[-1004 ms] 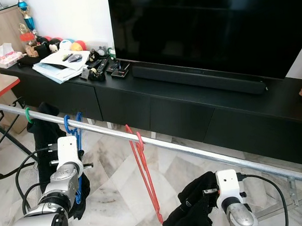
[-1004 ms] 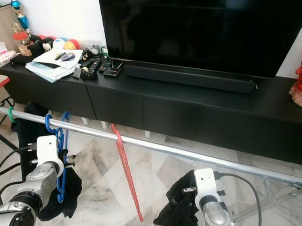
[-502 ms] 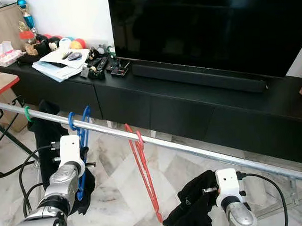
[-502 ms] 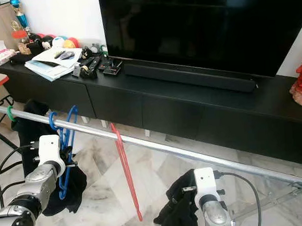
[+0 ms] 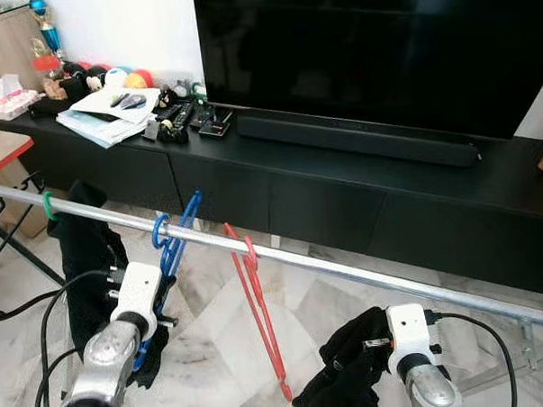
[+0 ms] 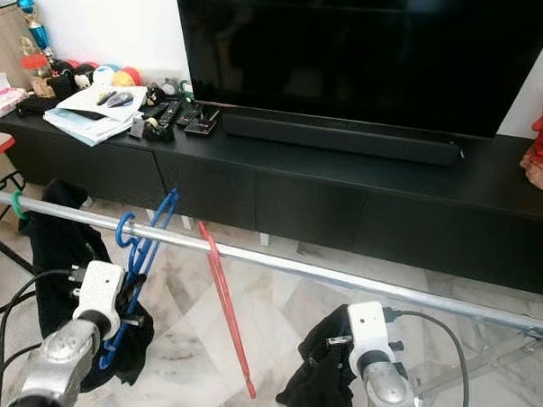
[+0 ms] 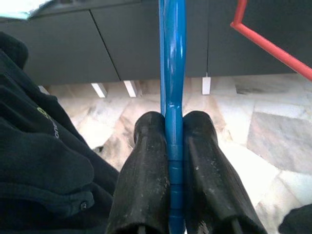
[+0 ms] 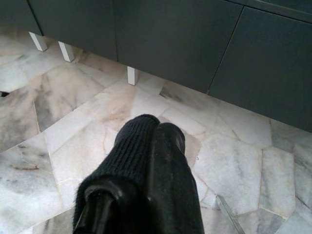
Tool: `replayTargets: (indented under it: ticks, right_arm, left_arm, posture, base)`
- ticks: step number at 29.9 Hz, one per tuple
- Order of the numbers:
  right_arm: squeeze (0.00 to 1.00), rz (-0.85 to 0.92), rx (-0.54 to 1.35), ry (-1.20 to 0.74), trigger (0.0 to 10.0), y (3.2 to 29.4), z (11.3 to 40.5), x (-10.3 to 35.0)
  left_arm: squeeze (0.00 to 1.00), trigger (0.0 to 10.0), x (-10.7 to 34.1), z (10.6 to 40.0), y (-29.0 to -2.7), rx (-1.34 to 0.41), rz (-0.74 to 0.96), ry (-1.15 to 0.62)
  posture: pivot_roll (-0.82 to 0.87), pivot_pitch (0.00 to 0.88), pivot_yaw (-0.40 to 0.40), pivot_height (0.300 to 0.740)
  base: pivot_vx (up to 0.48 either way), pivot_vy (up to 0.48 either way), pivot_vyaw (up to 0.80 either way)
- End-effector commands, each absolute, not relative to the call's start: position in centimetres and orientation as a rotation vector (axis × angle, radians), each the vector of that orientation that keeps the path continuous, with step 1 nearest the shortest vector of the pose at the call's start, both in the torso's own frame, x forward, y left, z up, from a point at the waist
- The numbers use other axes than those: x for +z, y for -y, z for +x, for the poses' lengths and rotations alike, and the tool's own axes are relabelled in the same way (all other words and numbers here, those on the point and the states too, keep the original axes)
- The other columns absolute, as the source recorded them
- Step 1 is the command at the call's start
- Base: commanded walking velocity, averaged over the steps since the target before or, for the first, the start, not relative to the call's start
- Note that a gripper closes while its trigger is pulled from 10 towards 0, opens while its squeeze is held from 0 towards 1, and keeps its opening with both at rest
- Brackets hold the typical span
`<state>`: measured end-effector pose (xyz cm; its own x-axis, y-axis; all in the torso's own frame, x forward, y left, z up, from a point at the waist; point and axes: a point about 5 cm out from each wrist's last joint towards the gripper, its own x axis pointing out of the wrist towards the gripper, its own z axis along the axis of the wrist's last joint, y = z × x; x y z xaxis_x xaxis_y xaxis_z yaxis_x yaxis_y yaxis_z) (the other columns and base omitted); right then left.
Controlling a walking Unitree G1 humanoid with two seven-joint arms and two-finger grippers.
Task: Hang hanger
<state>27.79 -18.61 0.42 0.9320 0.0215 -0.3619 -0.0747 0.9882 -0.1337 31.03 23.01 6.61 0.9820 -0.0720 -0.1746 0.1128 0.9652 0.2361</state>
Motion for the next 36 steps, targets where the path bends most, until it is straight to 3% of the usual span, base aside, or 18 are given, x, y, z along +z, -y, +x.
replayTargets:
  ticks: [1, 2, 3, 11, 26, 36]
  right_arm:
    - [0.0, -0.142, 0.046, -0.353, 10.0, 18.6, 27.9, 0.6]
    - [0.0, -0.142, 0.046, -0.355, 10.0, 18.6, 27.8, 0.5]
    - [0.0, -0.141, 0.046, -0.358, 10.0, 18.6, 27.8, 0.4]
    - [0.0, -0.134, 0.04, -0.367, 10.0, 18.3, 27.4, 0.1]
    - [0.0, -0.109, 0.0, -0.374, 10.0, 18.3, 27.1, -0.2]
    - [0.0, -0.077, -0.014, -0.403, 10.0, 18.4, 27.2, -0.4]
  left_arm:
    - [0.0, 3.4, 6.8, 30.6, -22.9, -0.105, 0.248, -0.152]
    - [0.0, 9.6, 6.7, 30.3, -22.7, -0.105, 0.241, -0.153]
    - [0.0, 10.0, 6.5, 29.8, -22.6, -0.099, 0.219, -0.156]
    - [0.0, 10.0, 4.1, 28.1, -21.9, -0.043, 0.152, -0.244]
    - [0.0, 10.0, 3.5, 27.1, -21.1, -0.021, 0.09, -0.292]
    - [0.0, 10.0, 3.4, 27.0, -21.0, -0.006, 0.095, -0.307]
  posture:
    - [-0.01, 0.034, 0.0, 0.74]
    - [-0.01, 0.034, 0.0, 0.74]
    - [-0.01, 0.029, 0.004, 0.74]
    - [-0.02, 0.009, 0.024, 0.74]
    - [-0.01, 0.0, 0.032, 0.74]
    - [-0.01, 0.002, 0.026, 0.74]
  base:
    - [0.0, 0.0, 0.0]
    - [0.0, 0.0, 0.0]
    - [0.0, 0.0, 0.0]
    - [0.0, 0.0, 0.0]
    - [0.0, 0.0, 0.0]
    - [0.0, 0.308, -0.16]
